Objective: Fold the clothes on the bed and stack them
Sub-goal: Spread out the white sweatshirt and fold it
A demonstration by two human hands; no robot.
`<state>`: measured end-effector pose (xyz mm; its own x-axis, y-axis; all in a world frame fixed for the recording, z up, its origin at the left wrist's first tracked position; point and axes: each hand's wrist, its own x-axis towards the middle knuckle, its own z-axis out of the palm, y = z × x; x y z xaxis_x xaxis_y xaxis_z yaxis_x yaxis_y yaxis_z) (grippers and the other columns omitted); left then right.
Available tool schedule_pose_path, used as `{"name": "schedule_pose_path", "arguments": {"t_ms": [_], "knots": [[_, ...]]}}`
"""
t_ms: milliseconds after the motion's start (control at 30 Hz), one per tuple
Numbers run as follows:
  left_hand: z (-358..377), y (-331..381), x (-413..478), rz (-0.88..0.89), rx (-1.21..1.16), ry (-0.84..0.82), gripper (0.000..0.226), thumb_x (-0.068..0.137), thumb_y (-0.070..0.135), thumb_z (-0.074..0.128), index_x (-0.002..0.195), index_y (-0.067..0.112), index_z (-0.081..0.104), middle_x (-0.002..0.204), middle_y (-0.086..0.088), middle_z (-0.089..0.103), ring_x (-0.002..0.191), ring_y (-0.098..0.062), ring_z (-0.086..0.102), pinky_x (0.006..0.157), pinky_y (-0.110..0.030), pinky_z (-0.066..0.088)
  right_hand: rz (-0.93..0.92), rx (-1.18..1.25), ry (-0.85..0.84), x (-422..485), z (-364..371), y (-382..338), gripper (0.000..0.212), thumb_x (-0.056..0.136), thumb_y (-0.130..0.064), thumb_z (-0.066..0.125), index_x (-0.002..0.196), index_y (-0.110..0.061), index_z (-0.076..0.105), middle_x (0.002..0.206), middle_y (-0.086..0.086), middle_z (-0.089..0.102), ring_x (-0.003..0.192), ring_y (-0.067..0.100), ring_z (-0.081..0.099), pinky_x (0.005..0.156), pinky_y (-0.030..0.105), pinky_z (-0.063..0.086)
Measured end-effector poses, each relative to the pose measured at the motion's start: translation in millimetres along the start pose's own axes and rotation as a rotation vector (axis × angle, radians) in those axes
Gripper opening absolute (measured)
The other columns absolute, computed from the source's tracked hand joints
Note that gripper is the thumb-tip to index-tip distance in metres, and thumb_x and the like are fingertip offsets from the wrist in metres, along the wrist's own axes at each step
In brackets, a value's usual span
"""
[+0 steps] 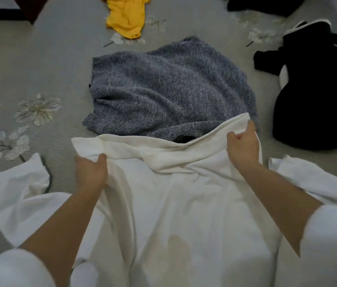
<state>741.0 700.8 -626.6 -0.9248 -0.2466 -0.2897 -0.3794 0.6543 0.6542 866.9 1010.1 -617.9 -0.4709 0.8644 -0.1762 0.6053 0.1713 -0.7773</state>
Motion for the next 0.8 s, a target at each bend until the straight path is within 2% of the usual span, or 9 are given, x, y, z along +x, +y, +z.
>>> {"name": "schedule_pose_path", "arguments": {"t_ms": [67,133,200,267,367,567,700,767,800], "knots": [[4.3,2.2,22.4,-0.152,-0.111,0.036,0.057,0.087,0.036,0.06,0.124,-0.005,0.049,0.118,-0.023,0.061,0.108,-0.038,0.058,0.095,-0.044,0.047,0.1,0.103,-0.002,21.1,2.0,-3.6,0.062,0.087,-0.015,0.047,0.144,-0.009,0.024,0.088,0.015,0.066,0.074,0.027,0.068,0.064,0.03,0.054],[3.8,8.2,39.8,-0.229,-0.229,0.014,0.042,0.087,0.036,0.06,0.105,-0.003,0.06,0.087,-0.014,0.07,0.078,-0.027,0.067,0.068,-0.032,0.054,0.183,0.17,-0.064,34.6,4.5,-4.5,0.052,0.087,-0.011,0.046,0.137,-0.008,0.031,0.072,0.01,0.065,0.043,0.018,0.064,0.033,0.017,0.038],[3.7,11.7,52.9,-0.242,-0.323,-0.041,0.023,0.09,0.025,0.058,0.078,0.005,0.06,0.045,0.003,0.061,0.037,-0.006,0.054,0.037,-0.015,0.04,0.222,0.188,-0.098,39.7,5.3,-0.8,0.039,0.089,-0.011,0.045,0.127,-0.009,0.041,0.064,0.007,0.062,0.037,0.019,0.06,0.03,0.015,0.03],[2.5,13.3,59.5,-0.228,-0.332,-0.051,0.023,0.091,0.015,0.054,0.069,0.012,0.053,0.031,0.009,0.049,0.023,-0.001,0.04,0.028,-0.008,0.027,0.195,0.173,-0.058,39.6,-0.1,1.6,0.025,0.09,-0.015,0.043,0.113,-0.009,0.048,0.063,0.009,0.062,0.039,0.02,0.06,0.034,0.02,0.036],[-10.6,14.3,58.8,-0.157,-0.32,0.07,0.021,0.095,0.011,0.041,0.077,0.013,0.052,0.036,0.008,0.053,0.024,-0.002,0.043,0.031,-0.012,0.034,0.069,0.101,0.088,33.9,-20.2,5.7,0.009,0.091,-0.025,0.044,0.087,-0.016,0.044,0.068,0.01,0.064,0.041,0.019,0.062,0.053,0.037,0.051],[-46.6,31.6,77.8,-0.011,-0.493,0.287,0.02,0.098,0.018,0.022,0.084,0.02,0.037,0.081,-0.011,0.055,0.033,-0.005,0.052,0.045,-0.034,0.047,-0.032,0.226,0.346,47.7,-66.5,-4.4,0.017,0.093,-0.027,0.046,0.078,-0.022,0.037,0.065,0.008,0.061,0.04,0.01,0.06,0.041,0.023,0.047],[-52.3,73.3,93.9,0.0,-0.59,0.102,0.034,0.104,0.024,0.017,0.101,0.013,0.048,0.098,-0.01,0.06,0.047,-0.002,0.06,0.05,-0.017,0.05,-0.014,0.363,0.37,69.4,-68.1,-24.3,0.011,0.092,-0.022,0.045,0.087,-0.014,0.04,0.076,0.016,0.064,0.053,0.021,0.062,0.051,0.03,0.055],[-46.0,90.5,86.8,0.072,-0.601,0.029,0.019,0.102,0.017,0.027,0.096,0.026,0.042,0.097,-0.004,0.062,0.063,-0.004,0.064,0.055,-0.02,0.051,0.02,0.351,0.269,80.5,-61.8,-30.5,0.009,0.088,-0.02,0.051,0.095,-0.017,0.047,0.089,0.013,0.065,0.067,0.022,0.063,0.072,0.041,0.056],[-40.4,95.1,80.5,0.096,-0.584,-0.037,0.016,0.1,0.015,0.035,0.099,0.03,0.039,0.102,-0.001,0.06,0.076,-0.009,0.063,0.06,-0.023,0.048,0.061,0.332,0.179,82.7,-58.0,-32.3,0.029,0.084,-0.019,0.057,0.113,-0.016,0.049,0.103,0.011,0.062,0.082,0.022,0.061,0.082,0.043,0.052]]}}
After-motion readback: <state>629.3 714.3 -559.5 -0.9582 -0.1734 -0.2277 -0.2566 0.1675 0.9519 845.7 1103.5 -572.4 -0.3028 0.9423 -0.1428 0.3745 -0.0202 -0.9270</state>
